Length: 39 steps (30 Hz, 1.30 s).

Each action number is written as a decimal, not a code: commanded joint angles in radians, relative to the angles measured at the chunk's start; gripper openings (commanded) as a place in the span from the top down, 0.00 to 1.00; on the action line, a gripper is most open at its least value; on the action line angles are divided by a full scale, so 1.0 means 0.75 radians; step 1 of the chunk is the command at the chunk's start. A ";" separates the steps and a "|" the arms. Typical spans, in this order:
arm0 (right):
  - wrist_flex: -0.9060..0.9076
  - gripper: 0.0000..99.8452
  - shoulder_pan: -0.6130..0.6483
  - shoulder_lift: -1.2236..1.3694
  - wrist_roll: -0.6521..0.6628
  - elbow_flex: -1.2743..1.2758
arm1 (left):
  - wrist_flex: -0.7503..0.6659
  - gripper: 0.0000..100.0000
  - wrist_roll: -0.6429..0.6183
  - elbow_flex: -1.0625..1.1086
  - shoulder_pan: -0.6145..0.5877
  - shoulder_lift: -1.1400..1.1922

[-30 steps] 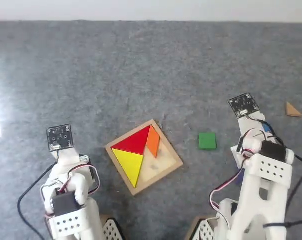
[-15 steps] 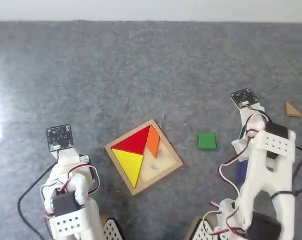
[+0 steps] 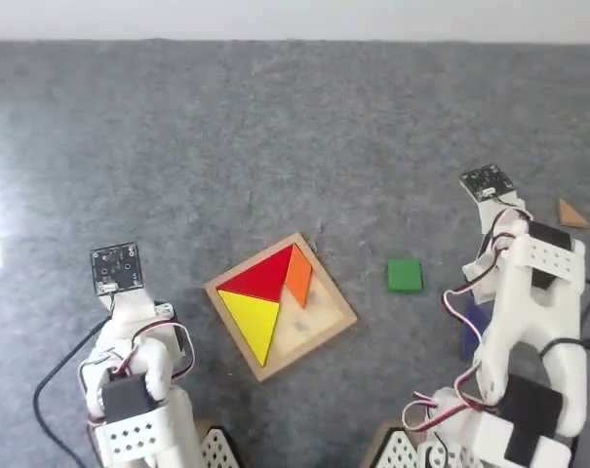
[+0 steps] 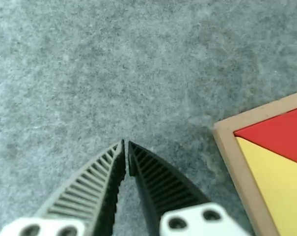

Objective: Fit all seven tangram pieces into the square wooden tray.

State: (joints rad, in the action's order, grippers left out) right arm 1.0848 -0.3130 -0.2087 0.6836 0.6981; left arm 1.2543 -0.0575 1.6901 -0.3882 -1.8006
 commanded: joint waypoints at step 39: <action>-0.083 0.75 -0.105 -0.159 -0.137 0.419 | 0.010 0.99 0.006 -0.009 -0.004 -0.023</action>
State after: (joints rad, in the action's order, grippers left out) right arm 0.9789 -0.4112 -0.3514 0.5731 1.0050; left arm 1.2543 -0.0575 1.6901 -0.3882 -1.8006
